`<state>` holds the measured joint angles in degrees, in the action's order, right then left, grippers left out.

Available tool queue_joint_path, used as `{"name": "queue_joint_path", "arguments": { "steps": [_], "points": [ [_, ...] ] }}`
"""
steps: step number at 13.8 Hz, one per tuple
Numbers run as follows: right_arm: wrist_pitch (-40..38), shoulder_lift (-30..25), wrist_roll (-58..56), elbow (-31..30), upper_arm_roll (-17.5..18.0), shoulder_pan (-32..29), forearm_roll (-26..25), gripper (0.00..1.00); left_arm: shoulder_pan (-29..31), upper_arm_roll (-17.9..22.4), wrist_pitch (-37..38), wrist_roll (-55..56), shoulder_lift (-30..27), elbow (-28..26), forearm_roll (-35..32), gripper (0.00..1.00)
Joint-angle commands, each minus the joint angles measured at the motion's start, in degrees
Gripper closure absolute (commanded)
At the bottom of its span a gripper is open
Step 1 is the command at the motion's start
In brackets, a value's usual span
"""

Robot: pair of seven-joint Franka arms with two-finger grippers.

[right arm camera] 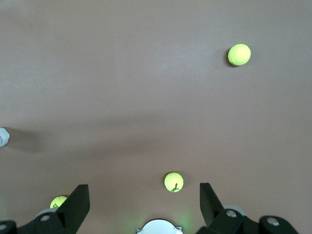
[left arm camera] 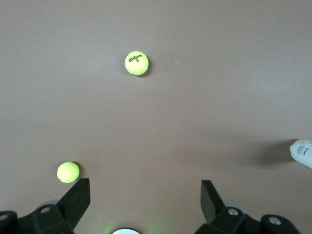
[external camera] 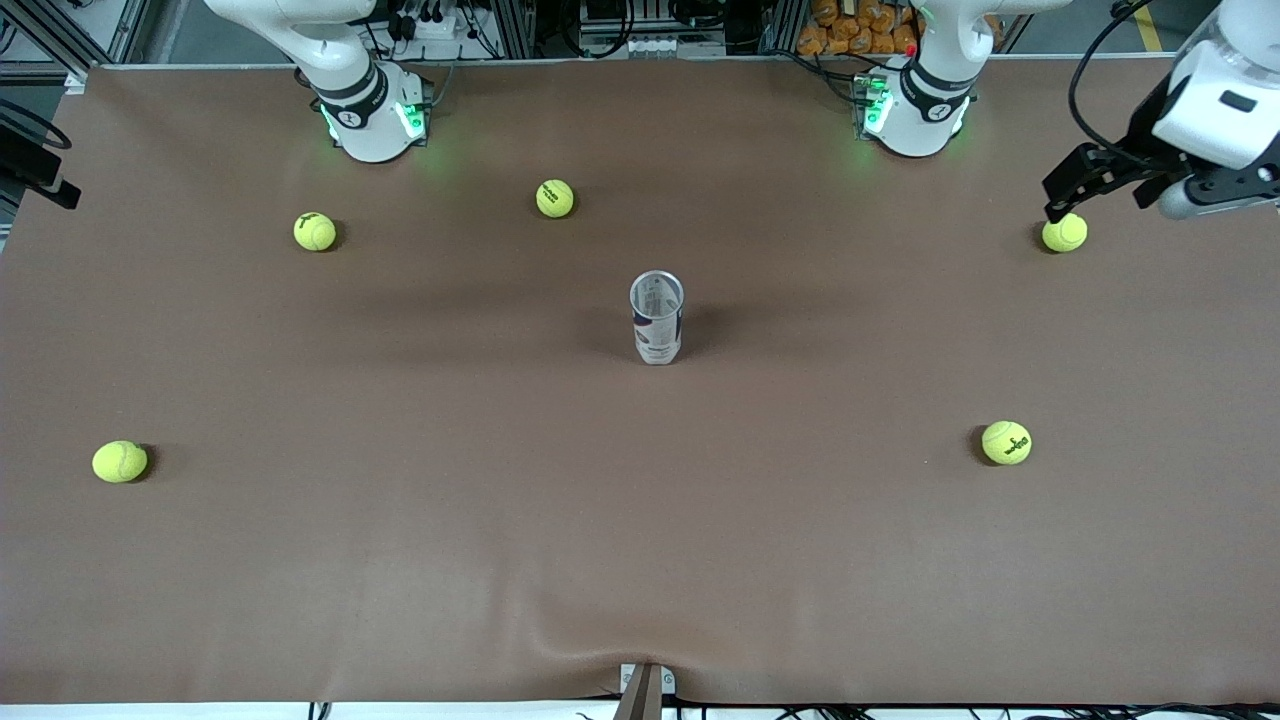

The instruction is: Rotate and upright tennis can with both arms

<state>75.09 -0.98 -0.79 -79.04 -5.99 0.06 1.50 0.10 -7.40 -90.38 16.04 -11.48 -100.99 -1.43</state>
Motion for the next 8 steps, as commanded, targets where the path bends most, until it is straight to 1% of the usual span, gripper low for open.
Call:
{"name": "queue_joint_path", "arguments": {
  "steps": [1,4,6,8],
  "points": [
    [-0.7,-0.2,-0.5,0.6,0.8,-1.0,-0.4,0.00,1.4,-0.5,0.6,-1.5,-0.6,0.6,1.1,0.00],
    [-0.7,-0.2,-0.5,0.6,0.8,-1.0,-0.4,0.00,1.4,-0.4,0.8,-1.4,-0.1,1.8,1.1,0.00],
    [-0.7,-0.2,-0.5,0.6,0.9,-1.0,-0.4,0.00,1.7,-0.4,2.2,-1.3,0.5,3.2,1.1,0.00],
    [-0.7,-0.2,-0.5,0.6,0.9,-1.0,-0.4,0.00,1.7,-0.5,2.6,-1.4,0.8,3.2,1.1,0.00]
  ]
}}
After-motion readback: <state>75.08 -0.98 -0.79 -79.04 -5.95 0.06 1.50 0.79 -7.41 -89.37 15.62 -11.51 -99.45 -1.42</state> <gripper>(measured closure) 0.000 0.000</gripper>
